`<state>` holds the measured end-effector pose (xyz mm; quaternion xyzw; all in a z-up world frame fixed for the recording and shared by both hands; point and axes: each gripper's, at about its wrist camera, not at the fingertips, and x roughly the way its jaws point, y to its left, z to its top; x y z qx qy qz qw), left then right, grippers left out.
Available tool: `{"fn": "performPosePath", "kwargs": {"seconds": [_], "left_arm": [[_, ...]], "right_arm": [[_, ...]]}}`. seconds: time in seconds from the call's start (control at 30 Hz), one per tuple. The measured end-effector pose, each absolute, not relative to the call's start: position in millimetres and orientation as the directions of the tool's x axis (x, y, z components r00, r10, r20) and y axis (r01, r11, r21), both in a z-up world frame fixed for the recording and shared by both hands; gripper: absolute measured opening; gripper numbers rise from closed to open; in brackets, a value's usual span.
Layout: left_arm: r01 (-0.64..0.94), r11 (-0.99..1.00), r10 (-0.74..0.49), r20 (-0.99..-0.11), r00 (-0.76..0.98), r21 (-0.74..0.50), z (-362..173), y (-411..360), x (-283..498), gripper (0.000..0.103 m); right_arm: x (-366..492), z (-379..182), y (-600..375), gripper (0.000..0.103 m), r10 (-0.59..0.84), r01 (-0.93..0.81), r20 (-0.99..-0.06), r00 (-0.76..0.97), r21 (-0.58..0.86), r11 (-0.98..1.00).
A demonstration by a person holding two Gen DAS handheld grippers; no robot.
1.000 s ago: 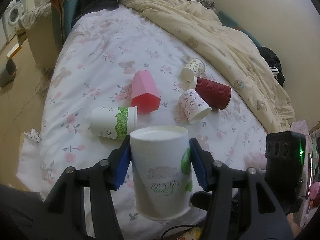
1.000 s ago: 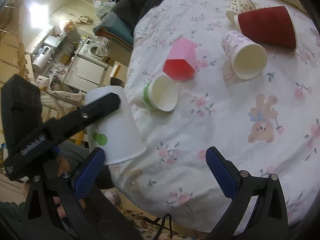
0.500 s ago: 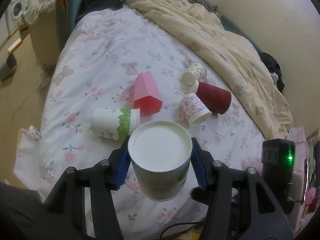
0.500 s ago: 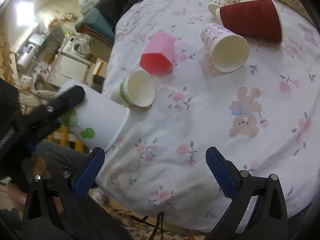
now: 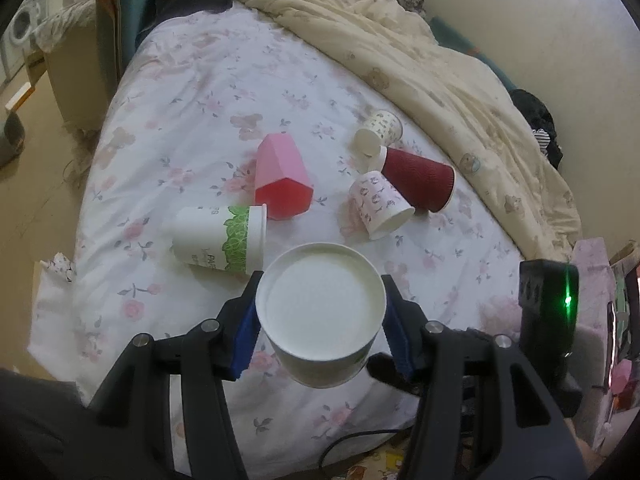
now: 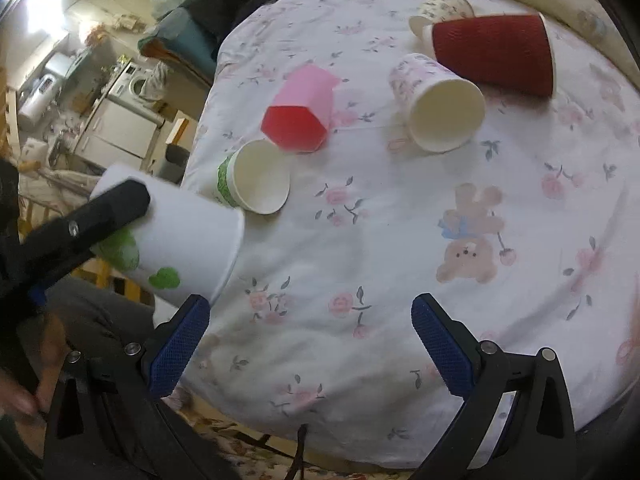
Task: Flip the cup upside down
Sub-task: 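Lower the inverted leaf cup onto the sheet and open the left gripper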
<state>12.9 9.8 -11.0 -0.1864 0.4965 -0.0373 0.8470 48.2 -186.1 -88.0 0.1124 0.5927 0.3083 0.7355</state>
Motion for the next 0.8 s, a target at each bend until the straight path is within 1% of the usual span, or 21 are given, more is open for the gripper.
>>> {"fn": "performPosePath", "kwargs": {"seconds": [0.1,0.17,0.3,0.4,0.5,0.7,0.8], "left_arm": [[-0.134,0.942,-0.204,-0.841,0.502,-0.309,-9,9,18,0.051],[-0.129,0.951,-0.185,-0.848,0.496,-0.282,-9,4,22,0.051],[-0.102,0.972,-0.137,-0.858,0.495,-0.214,-12,-19,36,0.051],[-0.095,0.978,-0.117,-0.861,0.496,-0.187,-18,-36,50,0.051],[-0.087,0.986,-0.077,-0.860,0.504,-0.139,-28,-57,65,0.051],[-0.111,0.993,0.025,-0.852,0.523,-0.039,-50,-82,91,0.051],[-0.126,0.992,0.053,-0.844,0.534,-0.018,-60,-86,102,0.051]], "right_arm": [[50,-82,-198,0.103,0.598,-0.308,-0.789,0.140,0.539,0.784],[52,-72,-215,0.103,0.590,-0.282,-0.780,0.208,0.530,0.800],[56,-59,-248,0.103,0.526,-0.196,-0.784,0.330,0.488,0.851],[55,-53,-271,0.103,0.509,-0.138,-0.770,0.384,0.497,0.857],[57,-54,-284,0.103,0.492,-0.097,-0.778,0.390,0.497,0.862],[59,-58,-301,0.103,0.519,-0.043,-0.763,0.386,0.547,0.836],[58,-57,-302,0.103,0.532,-0.037,-0.755,0.384,0.563,0.825]]}}
